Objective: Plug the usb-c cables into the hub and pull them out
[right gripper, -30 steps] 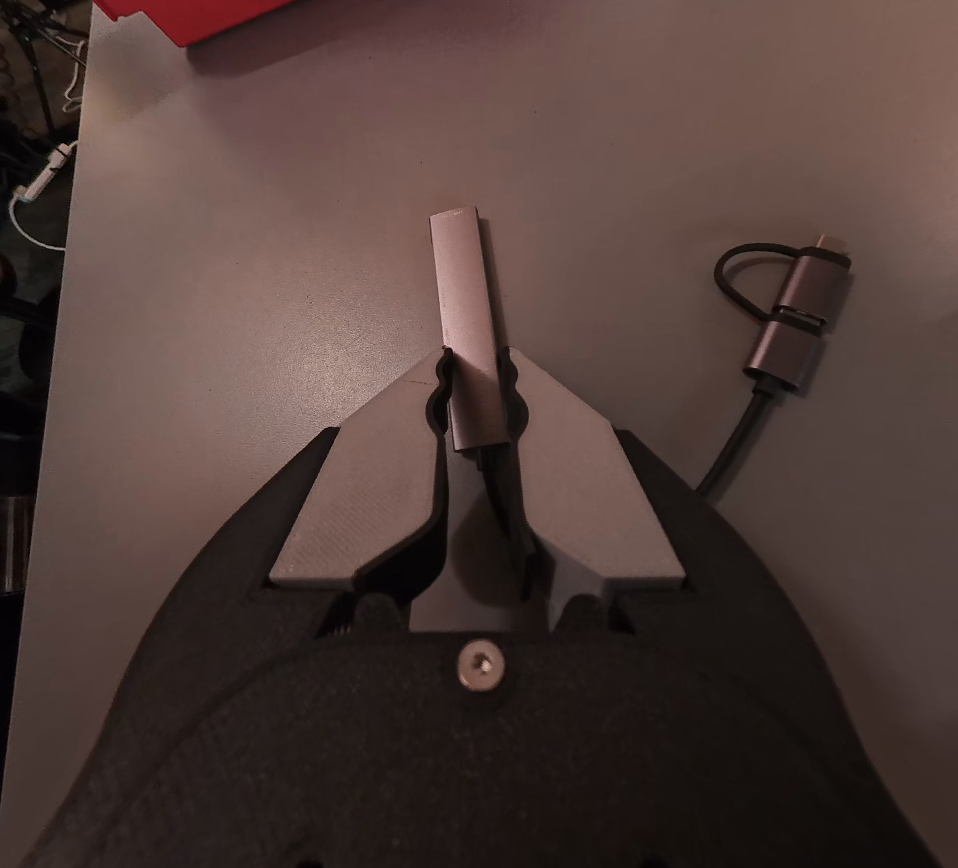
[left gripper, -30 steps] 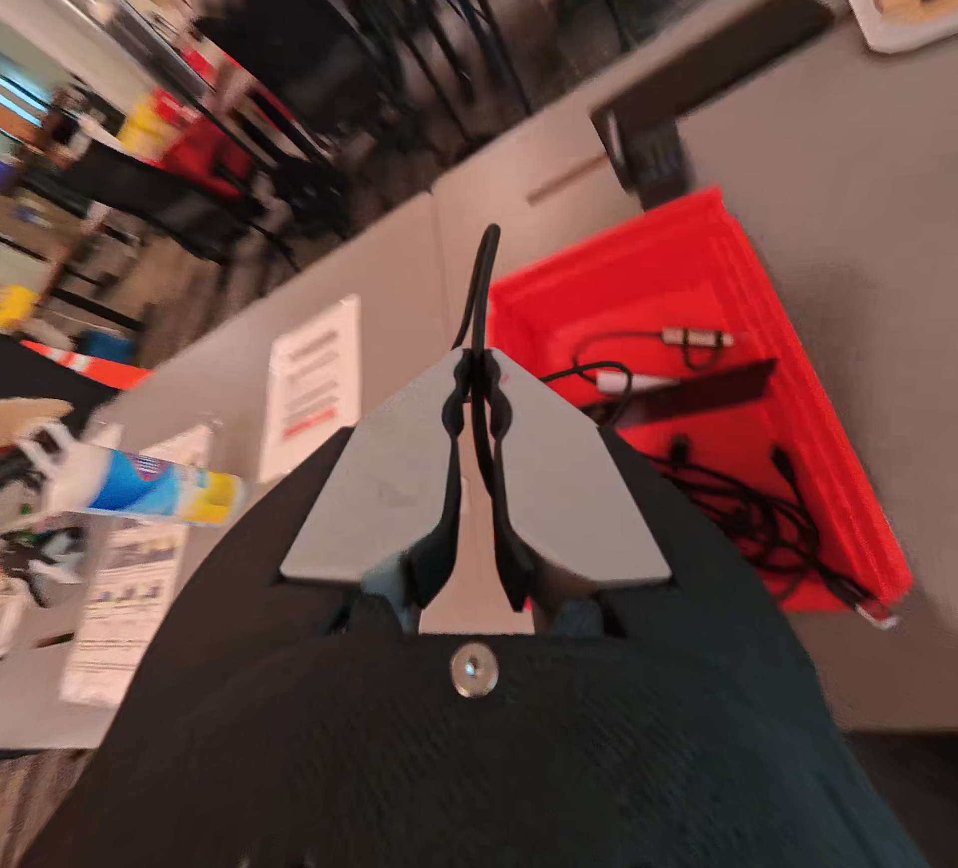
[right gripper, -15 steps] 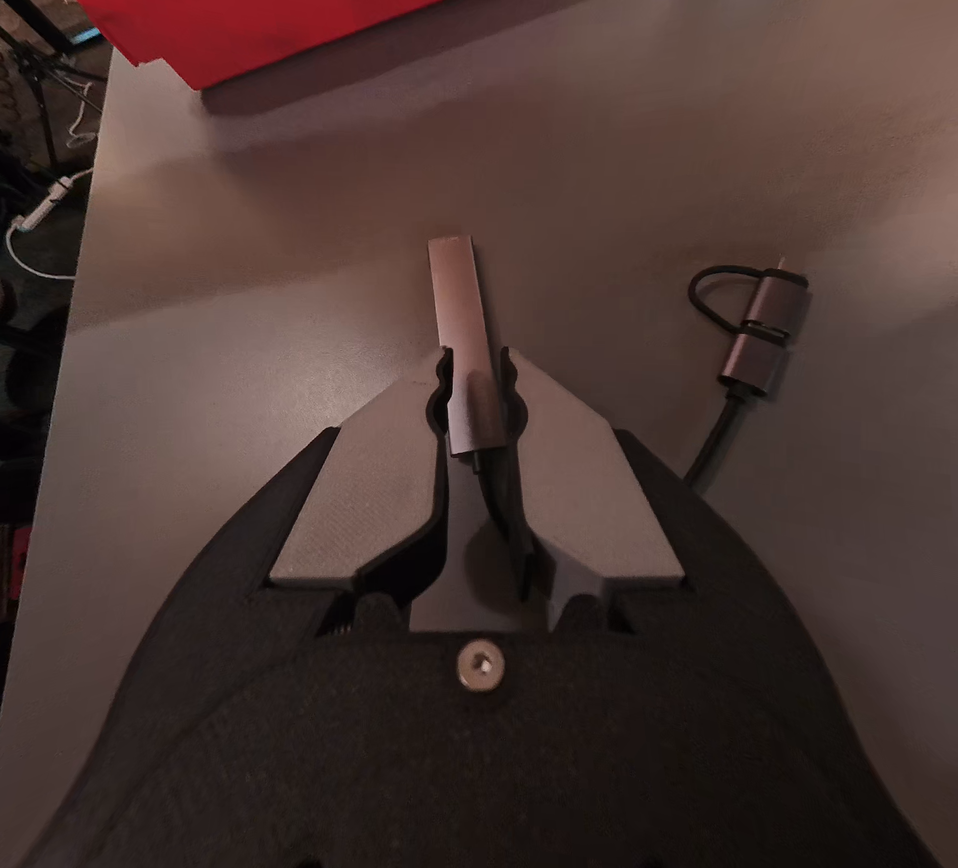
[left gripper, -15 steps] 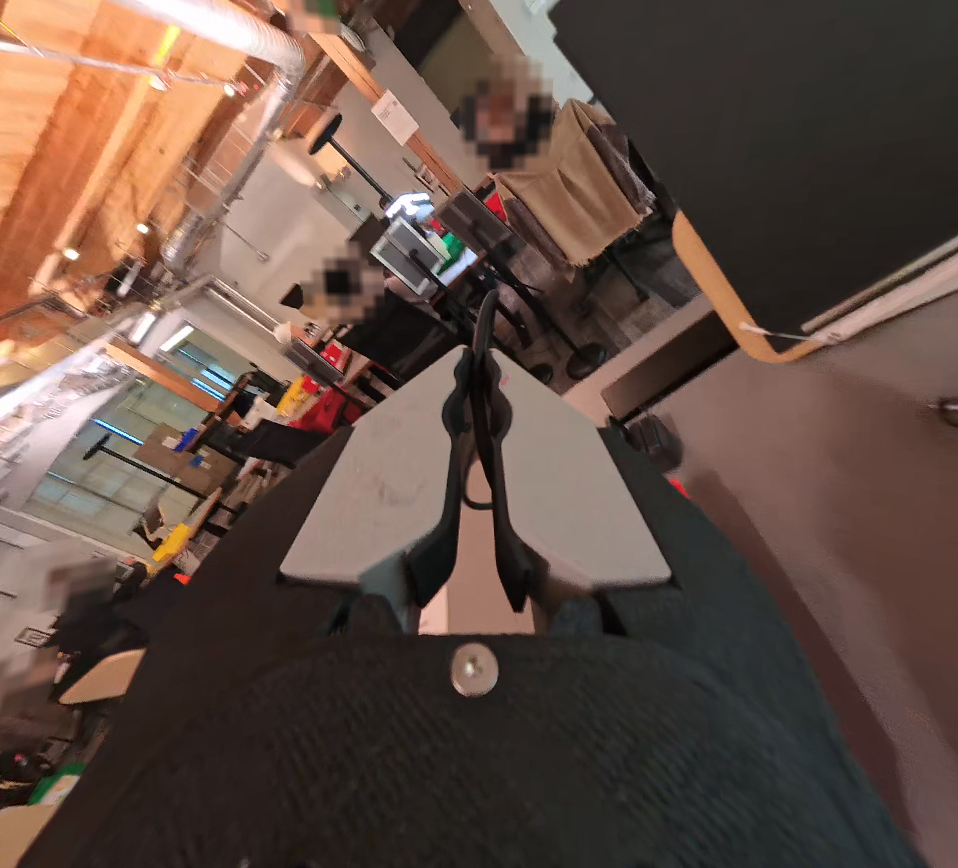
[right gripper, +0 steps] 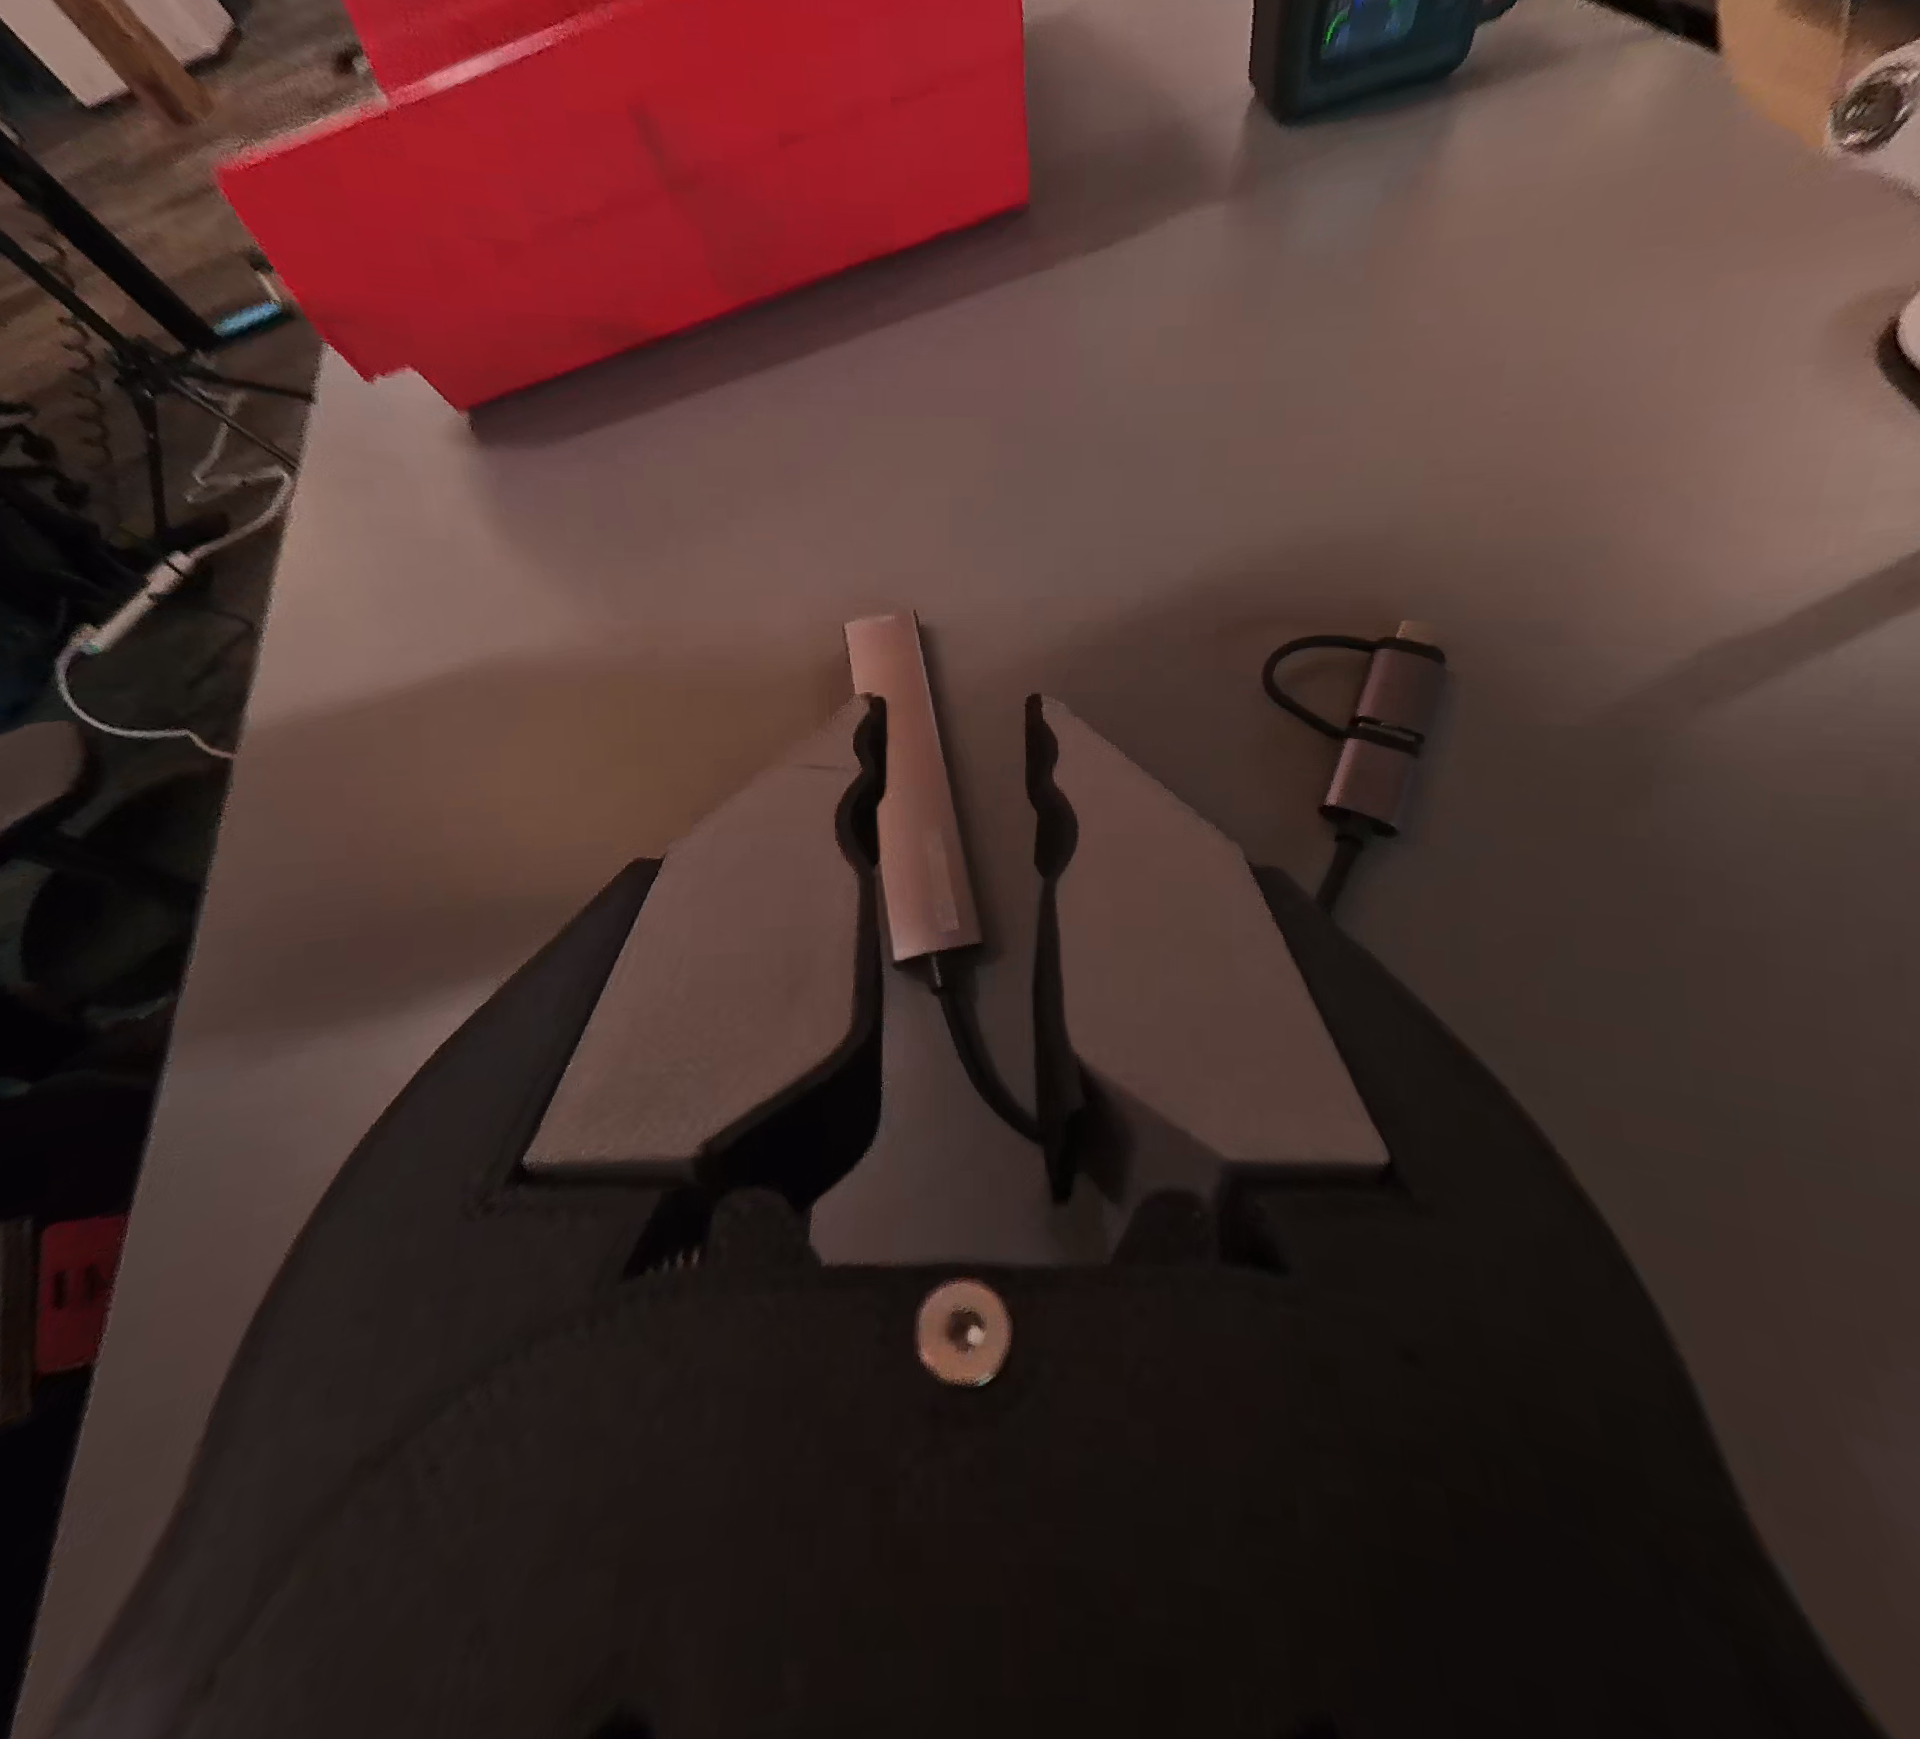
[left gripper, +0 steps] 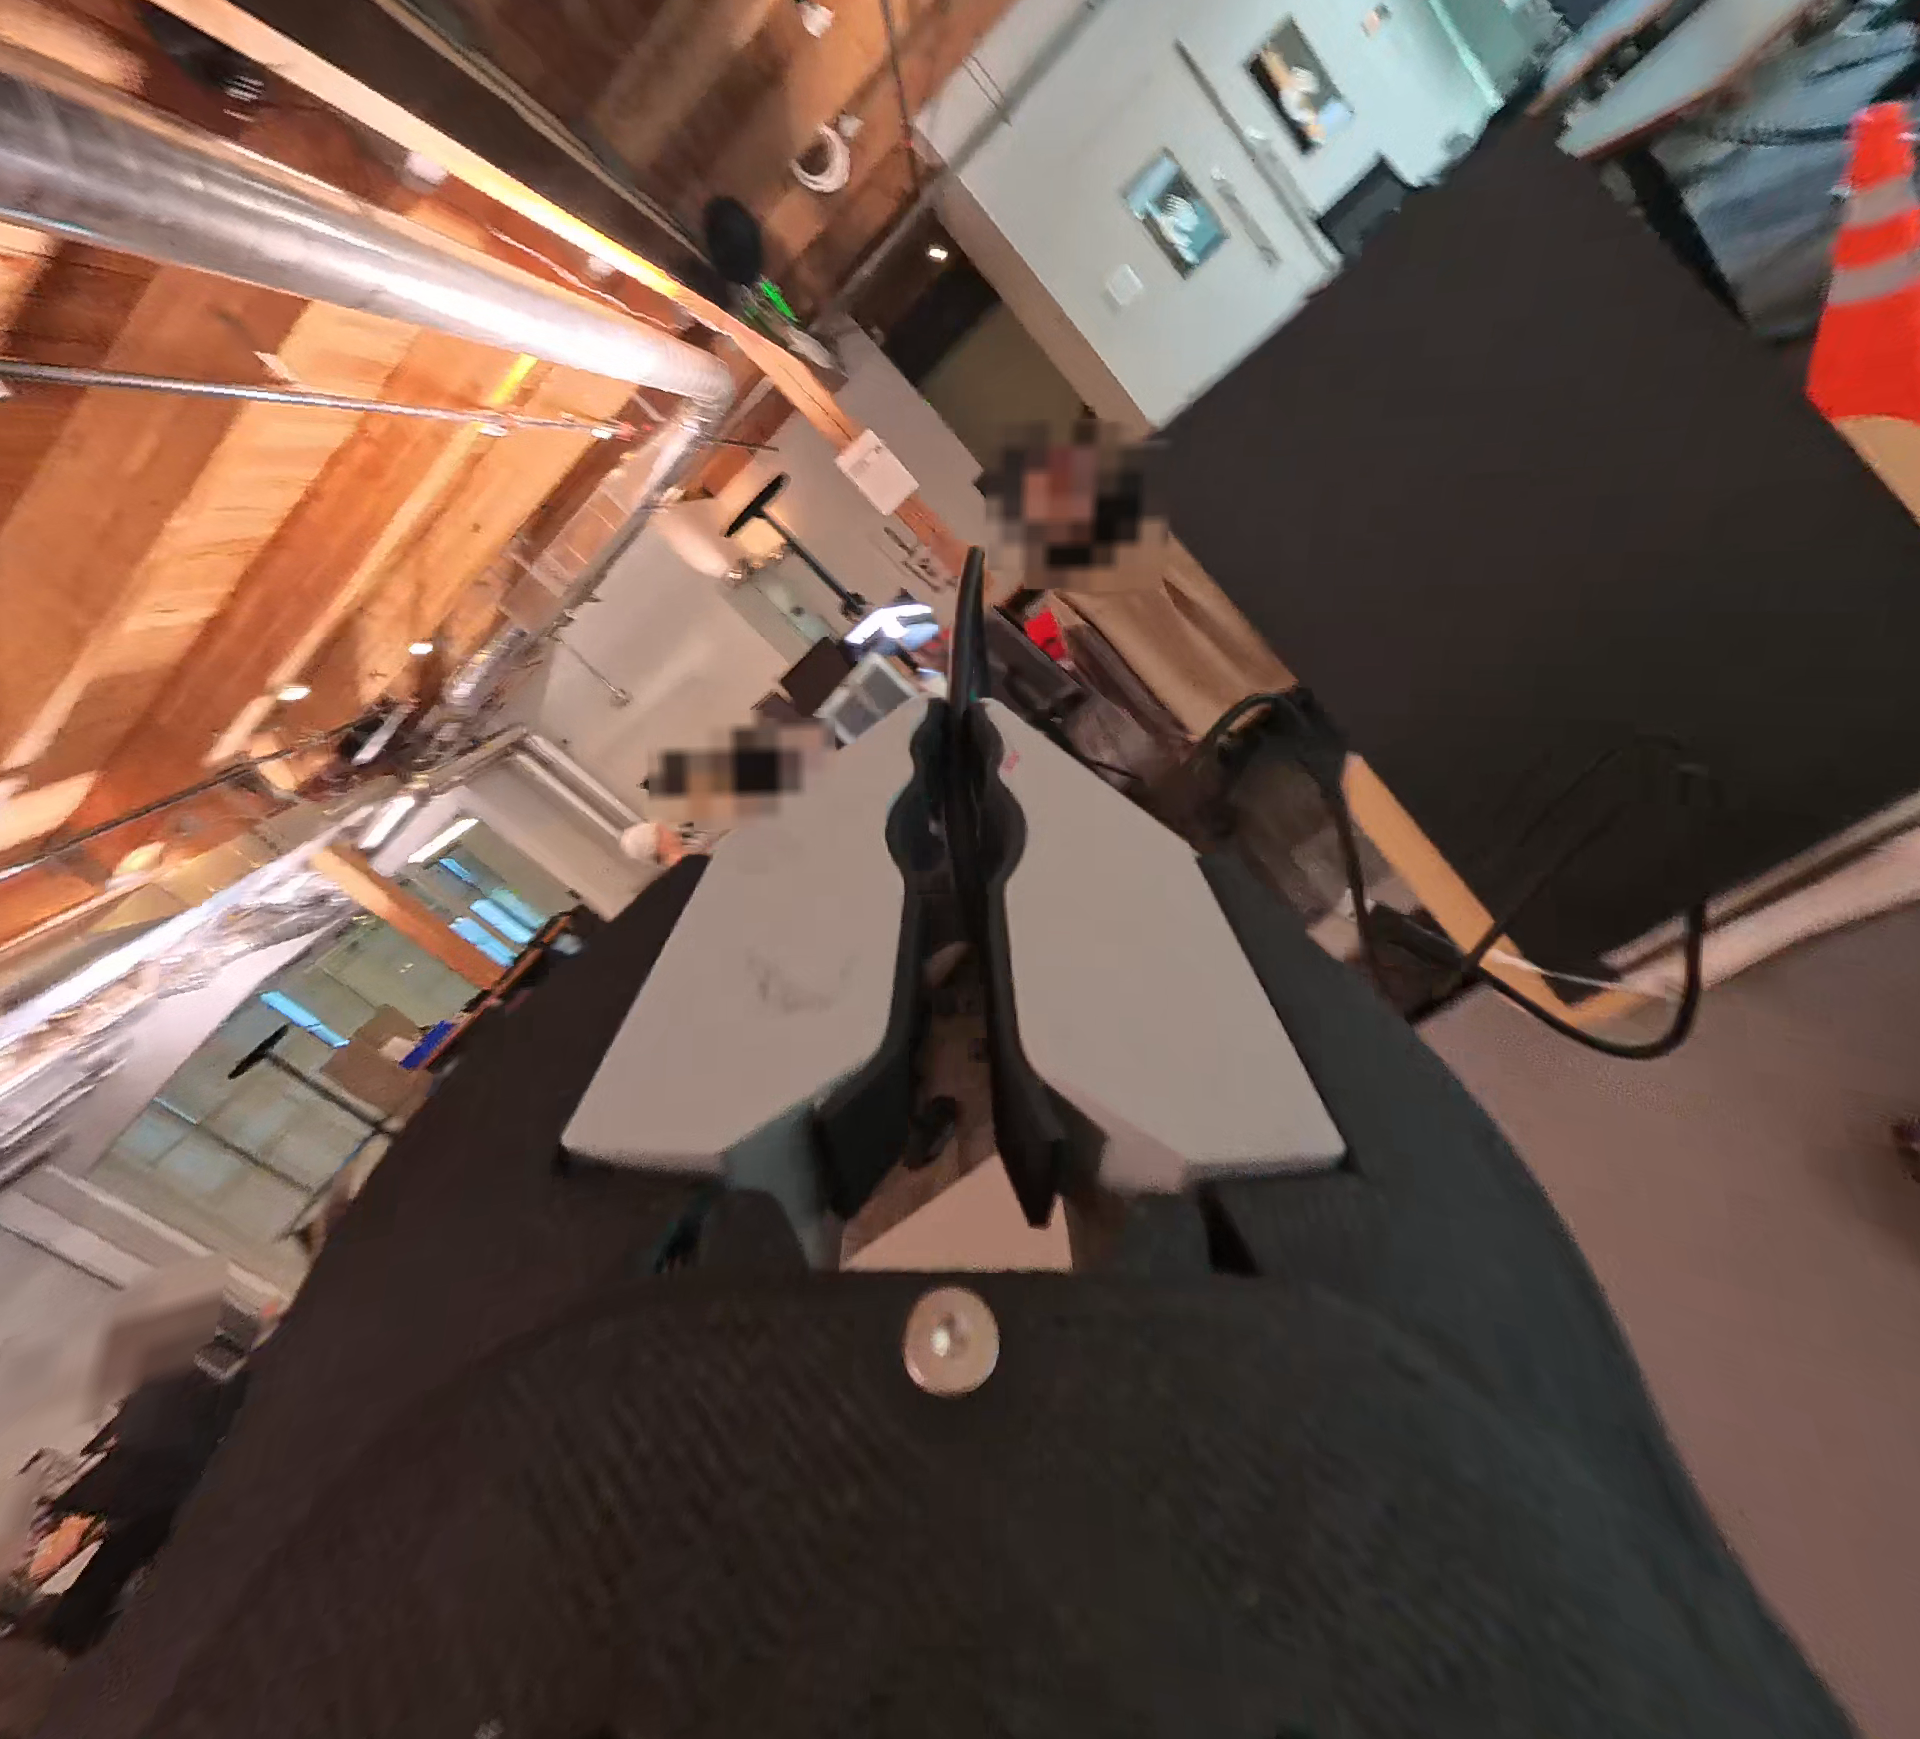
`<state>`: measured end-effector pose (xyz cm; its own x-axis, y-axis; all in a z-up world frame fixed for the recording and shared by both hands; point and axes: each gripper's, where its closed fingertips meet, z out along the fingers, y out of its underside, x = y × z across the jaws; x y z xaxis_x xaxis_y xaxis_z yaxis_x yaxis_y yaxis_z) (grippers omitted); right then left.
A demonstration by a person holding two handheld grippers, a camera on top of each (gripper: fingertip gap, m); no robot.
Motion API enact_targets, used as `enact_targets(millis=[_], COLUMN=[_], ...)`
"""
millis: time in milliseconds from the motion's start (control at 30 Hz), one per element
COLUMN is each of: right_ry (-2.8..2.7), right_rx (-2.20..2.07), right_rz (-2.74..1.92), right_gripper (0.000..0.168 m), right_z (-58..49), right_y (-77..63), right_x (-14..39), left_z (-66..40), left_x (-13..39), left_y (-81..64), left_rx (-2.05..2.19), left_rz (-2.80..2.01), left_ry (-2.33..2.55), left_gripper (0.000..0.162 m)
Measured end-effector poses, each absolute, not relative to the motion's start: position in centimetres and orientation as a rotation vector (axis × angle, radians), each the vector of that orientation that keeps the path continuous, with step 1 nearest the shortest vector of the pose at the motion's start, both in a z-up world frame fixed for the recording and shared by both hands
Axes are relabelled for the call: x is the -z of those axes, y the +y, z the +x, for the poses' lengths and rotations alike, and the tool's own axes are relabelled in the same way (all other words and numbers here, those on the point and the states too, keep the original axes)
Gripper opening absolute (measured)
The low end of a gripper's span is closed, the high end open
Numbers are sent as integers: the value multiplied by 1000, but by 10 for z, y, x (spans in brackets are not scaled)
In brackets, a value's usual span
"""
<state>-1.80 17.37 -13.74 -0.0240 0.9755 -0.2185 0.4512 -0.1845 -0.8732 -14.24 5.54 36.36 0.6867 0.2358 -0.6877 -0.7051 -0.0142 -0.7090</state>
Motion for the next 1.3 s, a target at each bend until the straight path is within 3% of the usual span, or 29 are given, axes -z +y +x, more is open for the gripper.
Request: enact_targets(millis=[233, 467, 833, 1100, 1300], right_ry=[-1351, -1286, -1340, -1651, -1793], right_rx=[-1375, -1450, -1493, -1540, -1471], right_rz=[-1565, -1512, -1144, -1060, -1054], right_gripper=[28, 32, 27, 31, 8], right_z=[-12, -4, 17, -1, -7], right_y=[176, 181, 137, 68, 55], right_x=[95, 76, 13, 40, 68], left_z=[-90, -42, -26, 31, 62], left_x=[-272, -217, -68, -24, -15], left_y=[92, 101, 126, 128, 109], left_rx=[-617, -516, 89, 331, 533], left_rz=[-1610, -1685, -1990, -1919, -1790], left_ry=[632, 807, 709, 920, 1182], left_gripper=[3, 2, 2, 2, 3])
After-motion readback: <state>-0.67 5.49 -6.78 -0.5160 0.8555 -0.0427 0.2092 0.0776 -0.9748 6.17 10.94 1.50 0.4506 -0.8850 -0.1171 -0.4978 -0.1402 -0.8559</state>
